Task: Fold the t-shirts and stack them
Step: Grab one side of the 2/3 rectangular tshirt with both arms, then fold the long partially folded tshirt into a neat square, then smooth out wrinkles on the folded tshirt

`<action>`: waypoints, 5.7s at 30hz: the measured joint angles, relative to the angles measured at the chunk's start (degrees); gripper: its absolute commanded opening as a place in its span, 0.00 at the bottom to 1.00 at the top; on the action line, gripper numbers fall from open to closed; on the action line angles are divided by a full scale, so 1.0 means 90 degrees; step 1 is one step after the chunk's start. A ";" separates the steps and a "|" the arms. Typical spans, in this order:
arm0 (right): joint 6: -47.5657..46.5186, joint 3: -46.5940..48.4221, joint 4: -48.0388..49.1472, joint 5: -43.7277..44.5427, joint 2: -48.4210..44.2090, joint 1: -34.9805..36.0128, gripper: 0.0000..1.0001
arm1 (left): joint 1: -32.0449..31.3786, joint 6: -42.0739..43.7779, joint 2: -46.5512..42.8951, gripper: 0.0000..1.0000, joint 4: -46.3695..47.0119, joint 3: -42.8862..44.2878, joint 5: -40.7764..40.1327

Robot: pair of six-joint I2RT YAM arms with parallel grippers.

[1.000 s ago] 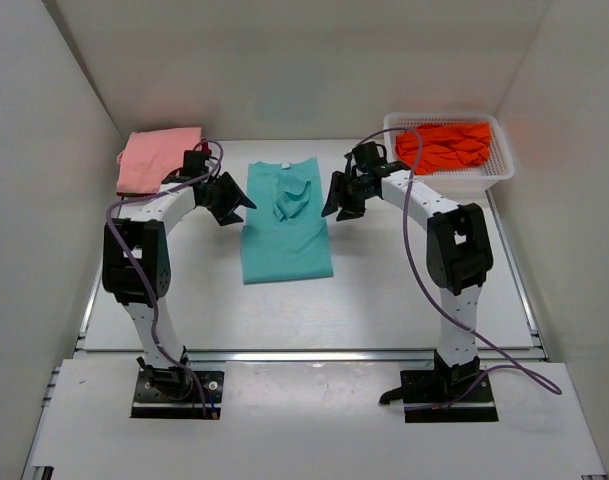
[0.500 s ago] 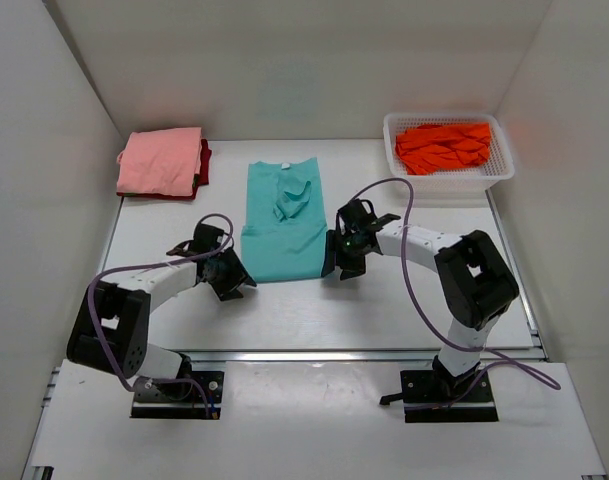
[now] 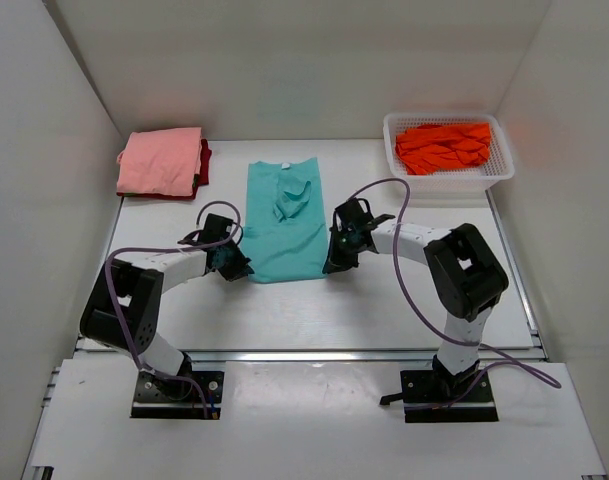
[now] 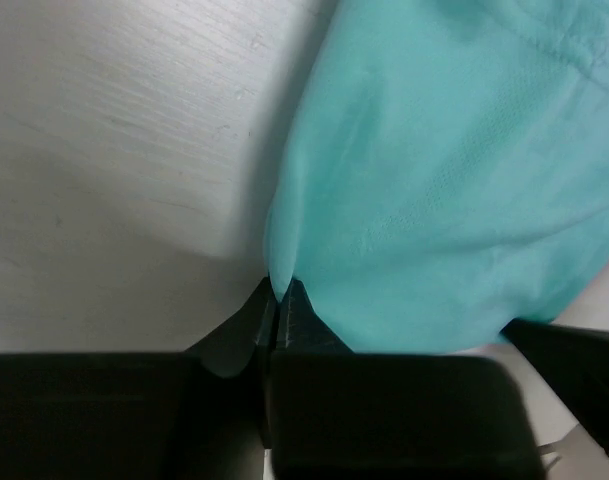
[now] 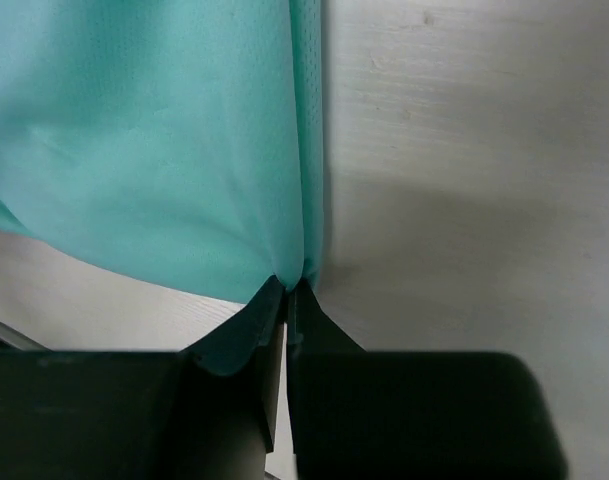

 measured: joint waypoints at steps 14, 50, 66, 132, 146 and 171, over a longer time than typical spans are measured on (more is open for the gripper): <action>-0.0034 -0.1566 -0.0323 -0.0481 -0.1613 0.0704 0.00 | -0.0284 0.0590 -0.1897 0.00 -0.1190 -0.1426 0.0593; -0.0777 0.3636 -0.1987 -0.2161 0.1241 -0.2052 0.14 | 0.0741 0.0515 0.3900 0.56 -0.2222 0.6710 0.2623; -0.0874 0.5008 -0.1333 -0.0568 0.2263 -0.2550 0.37 | 0.1149 -0.0325 0.4585 0.67 -0.0248 0.5916 0.3599; -0.2042 -0.0770 -0.0209 -0.1608 -0.0993 -0.1783 0.42 | 0.0340 0.1826 0.2851 0.41 -0.0274 0.3458 0.3070; -0.2040 -0.0763 -0.0129 -0.1739 -0.0719 -0.1722 0.00 | 0.0114 0.1899 0.3094 0.00 -0.0566 0.3628 0.3118; -0.1698 -0.2203 -0.0187 -0.2098 -0.3925 -0.1554 0.00 | -0.0005 0.1559 -0.0826 0.00 -0.1134 0.1095 0.3971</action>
